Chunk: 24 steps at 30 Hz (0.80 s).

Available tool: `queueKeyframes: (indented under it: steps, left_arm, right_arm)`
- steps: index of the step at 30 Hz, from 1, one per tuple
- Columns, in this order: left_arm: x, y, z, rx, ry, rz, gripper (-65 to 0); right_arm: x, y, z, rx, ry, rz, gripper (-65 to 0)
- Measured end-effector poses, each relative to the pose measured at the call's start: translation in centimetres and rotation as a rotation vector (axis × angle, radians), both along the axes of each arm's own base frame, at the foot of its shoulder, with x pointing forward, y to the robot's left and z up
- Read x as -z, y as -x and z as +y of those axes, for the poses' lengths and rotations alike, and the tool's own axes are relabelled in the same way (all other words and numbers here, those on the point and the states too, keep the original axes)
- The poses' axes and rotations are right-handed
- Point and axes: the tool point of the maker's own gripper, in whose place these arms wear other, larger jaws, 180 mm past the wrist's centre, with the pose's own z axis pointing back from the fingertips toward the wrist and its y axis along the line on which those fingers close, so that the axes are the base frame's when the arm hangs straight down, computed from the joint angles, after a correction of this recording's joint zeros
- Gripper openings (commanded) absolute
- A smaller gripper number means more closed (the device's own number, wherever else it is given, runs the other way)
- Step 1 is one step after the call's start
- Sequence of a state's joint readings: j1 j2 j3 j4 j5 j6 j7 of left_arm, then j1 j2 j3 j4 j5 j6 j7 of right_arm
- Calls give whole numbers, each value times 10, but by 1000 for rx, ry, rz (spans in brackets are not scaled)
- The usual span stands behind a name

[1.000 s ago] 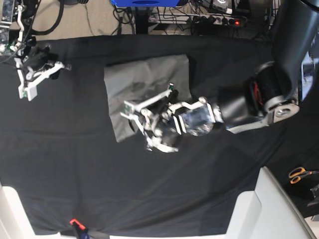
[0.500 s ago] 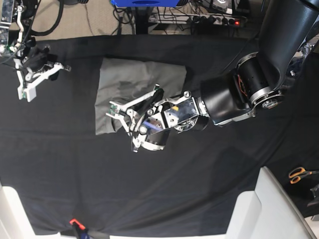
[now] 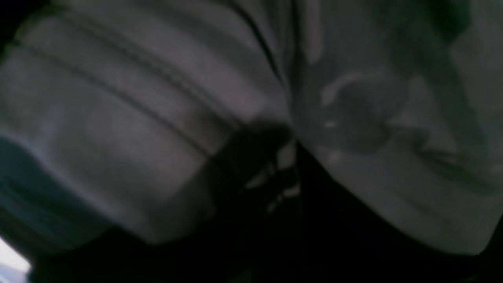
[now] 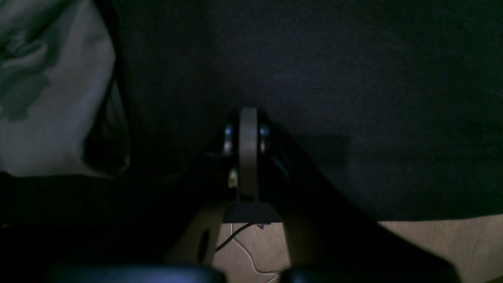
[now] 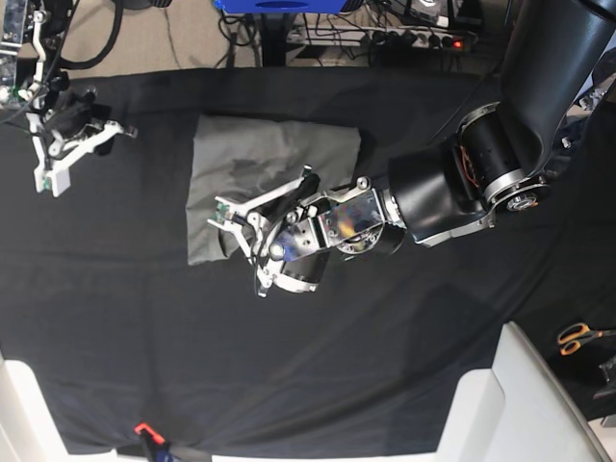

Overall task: Fold the T-shirt properly
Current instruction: 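Press and square the bundle with the left gripper, collar toward the table edge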

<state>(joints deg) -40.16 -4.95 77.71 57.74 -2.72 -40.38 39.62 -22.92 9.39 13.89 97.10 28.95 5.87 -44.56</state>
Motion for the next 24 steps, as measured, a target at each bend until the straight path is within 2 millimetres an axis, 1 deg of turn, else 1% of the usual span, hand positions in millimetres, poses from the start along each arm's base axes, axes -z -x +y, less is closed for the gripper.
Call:
queueKeyframes:
  steps: [2,5,7,10,14,16,18,20,22,24]
  left_arm:
    - [1,-5,5,18,-29,-35,-416]
    - [6,-11,15,-2,-61,-40,-303]
    - [7,-14,20,-16,-72,-40,-247]
    - [1,-24,21,-18,-76,-60,-176]
    - [-11,-40,21,-19,-75,-93,-128]
    - [-19,-49,20,-19,-74,-115,-118]
    - [-31,-64,20,-20,-76,-151,-120]
    - [-48,-80,12,-47,-43,-179,-120]
    - [-73,-97,-6,-99,41,-207,-120]
    - [-100,-108,-24,-141,149,-230,-127]
  right_arm:
    - [0,0,0,0,0,0,-648]
    - [0,0,0,0,-1,0,-648]
    - [0,0,1,0,-2,0,-648]
    - [1,1,1,0,-2,2,-648]
    - [1,3,2,-4,-3,6,-648]
    - [1,2,2,-4,-3,6,-648]
    - [2,3,2,-4,-4,7,-648]
    - [1,2,2,-4,-3,6,-648]
    - [2,3,4,-8,-6,7,-648]
    - [2,2,4,-9,-5,7,-648]
